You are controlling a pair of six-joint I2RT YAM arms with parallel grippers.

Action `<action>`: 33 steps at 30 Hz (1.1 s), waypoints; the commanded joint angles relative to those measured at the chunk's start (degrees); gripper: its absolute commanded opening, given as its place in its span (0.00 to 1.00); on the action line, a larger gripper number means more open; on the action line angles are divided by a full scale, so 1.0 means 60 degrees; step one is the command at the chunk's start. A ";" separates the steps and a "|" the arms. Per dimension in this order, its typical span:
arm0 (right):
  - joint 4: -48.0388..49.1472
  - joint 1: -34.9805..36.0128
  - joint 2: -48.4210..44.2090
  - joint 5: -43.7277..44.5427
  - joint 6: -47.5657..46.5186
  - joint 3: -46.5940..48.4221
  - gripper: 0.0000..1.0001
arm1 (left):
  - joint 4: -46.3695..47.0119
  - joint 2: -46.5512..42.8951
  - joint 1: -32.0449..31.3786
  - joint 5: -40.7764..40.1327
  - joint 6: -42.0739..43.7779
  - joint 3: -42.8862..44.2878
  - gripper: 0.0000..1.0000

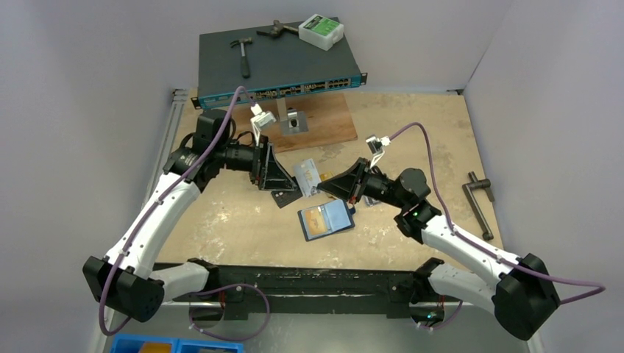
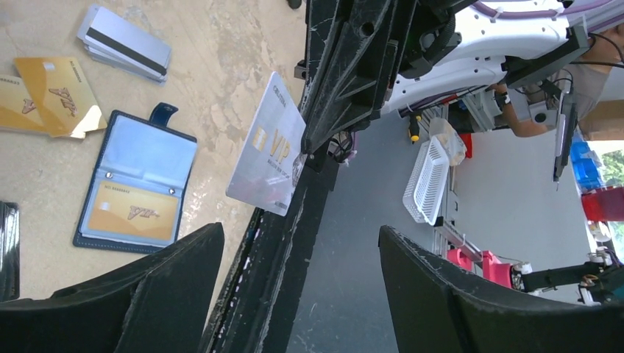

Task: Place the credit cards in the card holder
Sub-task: Pick up the credit card from the center of the board.

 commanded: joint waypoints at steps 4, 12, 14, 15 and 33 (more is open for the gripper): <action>0.0994 0.0283 0.0242 0.0493 0.0266 0.0513 0.00 | 0.0765 -0.0542 0.0057 0.0145 -0.0447 -0.0124 0.68; 0.1556 0.0670 0.0712 0.1042 0.0402 0.0620 0.00 | 0.1116 -0.0716 0.0121 -0.0037 -0.0818 -0.0303 0.60; 0.1477 0.0676 0.0657 0.1153 0.0377 0.0590 0.00 | 0.1102 -0.0797 0.0150 -0.0096 -0.0818 -0.0352 0.60; 0.1443 0.0678 0.0644 0.1187 0.0364 0.0592 0.00 | 0.1118 -0.0807 0.0165 -0.0102 -0.0822 -0.0373 0.60; 0.0907 0.0764 0.0505 0.1429 0.0089 0.0776 0.00 | 0.1729 -0.0783 0.0482 -0.0160 -0.1321 -0.0603 0.63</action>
